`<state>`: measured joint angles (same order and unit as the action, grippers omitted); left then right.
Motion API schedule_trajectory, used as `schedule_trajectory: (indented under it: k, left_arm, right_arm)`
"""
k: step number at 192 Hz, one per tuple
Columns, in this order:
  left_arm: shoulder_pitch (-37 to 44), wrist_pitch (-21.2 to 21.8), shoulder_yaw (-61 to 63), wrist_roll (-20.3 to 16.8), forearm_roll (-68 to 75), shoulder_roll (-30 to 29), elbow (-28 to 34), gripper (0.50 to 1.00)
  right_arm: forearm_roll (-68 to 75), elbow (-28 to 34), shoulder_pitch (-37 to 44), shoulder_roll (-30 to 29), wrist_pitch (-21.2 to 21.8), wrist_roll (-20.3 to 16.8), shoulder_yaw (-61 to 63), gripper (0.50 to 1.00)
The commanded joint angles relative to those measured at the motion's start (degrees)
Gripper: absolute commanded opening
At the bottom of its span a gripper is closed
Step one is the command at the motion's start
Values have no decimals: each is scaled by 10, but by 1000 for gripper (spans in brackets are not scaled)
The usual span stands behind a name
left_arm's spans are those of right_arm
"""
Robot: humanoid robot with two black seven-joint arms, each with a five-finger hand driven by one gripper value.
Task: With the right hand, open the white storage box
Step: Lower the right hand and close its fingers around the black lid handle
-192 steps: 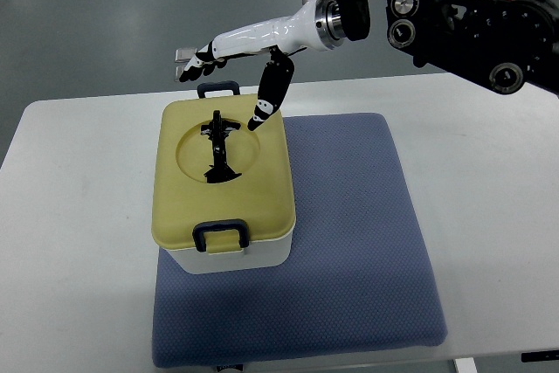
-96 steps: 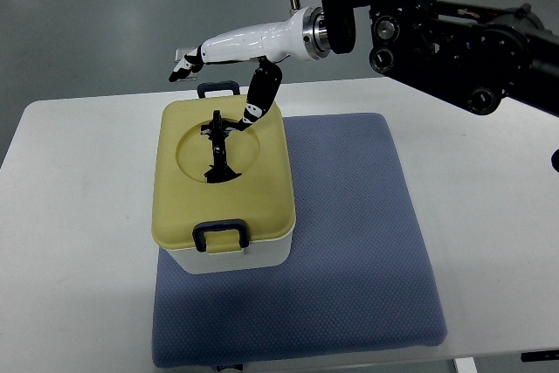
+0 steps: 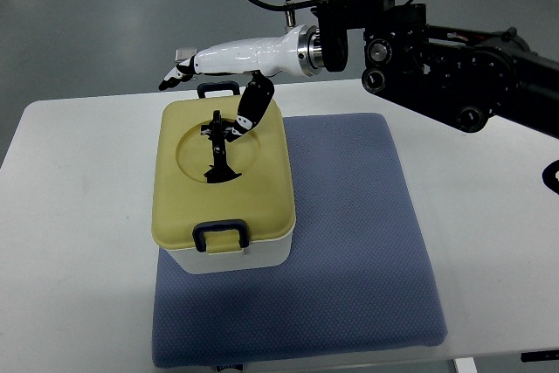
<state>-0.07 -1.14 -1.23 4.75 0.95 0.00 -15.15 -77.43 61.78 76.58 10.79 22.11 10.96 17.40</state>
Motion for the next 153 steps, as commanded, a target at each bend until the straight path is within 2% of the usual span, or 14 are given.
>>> schedule_trajectory:
  k: [1,60,76,103,118,124,135,153]
  left_arm:
    - [0,0,0,0,0,0,2,1000]
    - [0,0,0,0,0,0,2,1000]
    - [0,0,0,0,0,0,2,1000]
    - [1,0,0,0,0,0,2,1000]
    - [0,0,0,0,0,0,2,1000]
    - [1,0,0,0,0,0,2,1000]
    - [1,0,0,0,0,0,3,1000]
    - [1,0,0,0,0,0,3,1000]
  right_arm:
    - [-1,0,-5,-5,0,0,-1,924]
    - [-4,0,-24,-11,-28,1,-1,913]
    - [-4,0,-25,-11,-33,2,-1,895]
    - [-4,0,-25,-11,-42,6,-1,782]
    - [-4,-1,-25,-11,-46,10,-1,625]
    - [-5,0,-26,-11,-46,10,-1,599]
    - [-8,0,-27,-11,-46,11,-1,511]
    - [-10,0,-28,-11,-47,12,-1,500]
